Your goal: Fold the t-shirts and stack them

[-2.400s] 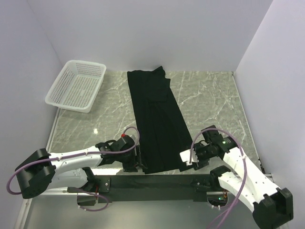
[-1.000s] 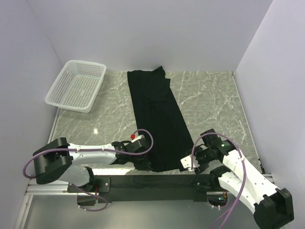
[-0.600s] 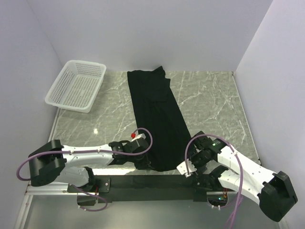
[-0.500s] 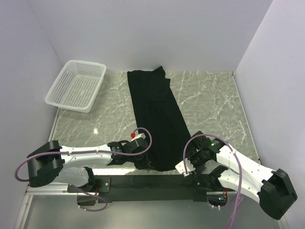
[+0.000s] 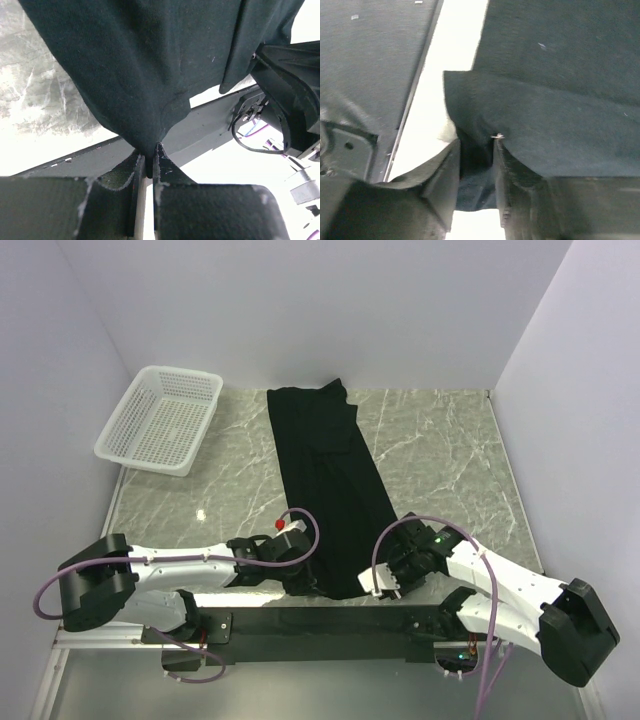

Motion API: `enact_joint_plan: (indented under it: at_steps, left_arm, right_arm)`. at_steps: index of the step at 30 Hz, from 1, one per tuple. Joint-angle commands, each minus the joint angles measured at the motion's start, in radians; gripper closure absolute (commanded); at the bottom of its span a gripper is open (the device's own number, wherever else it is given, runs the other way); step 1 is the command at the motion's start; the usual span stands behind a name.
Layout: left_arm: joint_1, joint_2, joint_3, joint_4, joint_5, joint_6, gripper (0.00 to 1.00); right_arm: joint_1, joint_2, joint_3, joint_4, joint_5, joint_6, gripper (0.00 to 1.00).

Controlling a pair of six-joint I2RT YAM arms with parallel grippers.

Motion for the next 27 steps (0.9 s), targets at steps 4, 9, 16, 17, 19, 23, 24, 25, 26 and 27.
enact_joint_plan:
  at_steps: [4,9,16,17,19,23,24,25,26,27]
  left_arm:
    - [-0.007,-0.019,-0.013,0.028,0.004,-0.012,0.89]
    - [-0.007,-0.026,-0.012,0.02,0.004,-0.004,0.89]
    - [-0.007,-0.037,0.03,0.023,0.007,0.049,0.9]
    - [-0.007,-0.042,0.034,0.023,0.007,0.057,0.9]
    - [-0.007,-0.066,0.044,0.009,0.007,0.063,0.91]
    - [-0.004,-0.117,0.063,-0.021,-0.013,0.068,0.91]
    - [-0.003,-0.135,0.067,-0.028,-0.02,0.066,0.91]
    - [0.008,-0.144,0.067,-0.029,-0.022,0.065,0.91]
    - [0.014,-0.154,0.067,-0.023,-0.024,0.059,0.91]
    - [0.02,-0.172,0.062,-0.017,-0.024,0.054,0.92]
  right_arm:
    - [0.006,0.013,0.014,0.144,0.065,0.169,0.71]
    - [0.008,0.034,0.026,0.189,0.072,0.252,0.9]
    - [0.009,-0.035,0.098,-0.021,-0.051,0.153,1.0]
    - [0.006,-0.045,0.112,-0.043,-0.063,0.148,1.0]
    - [0.003,-0.062,0.154,-0.089,-0.1,0.144,1.0]
    - [-0.023,-0.061,0.229,-0.11,-0.151,0.179,1.0]
    - [-0.041,-0.046,0.259,-0.113,-0.159,0.191,1.0]
    - [-0.052,-0.035,0.273,-0.112,-0.171,0.197,1.0]
    - [-0.058,-0.021,0.287,-0.113,-0.175,0.199,1.0]
    - [-0.067,0.011,0.316,-0.115,-0.178,0.203,1.0]
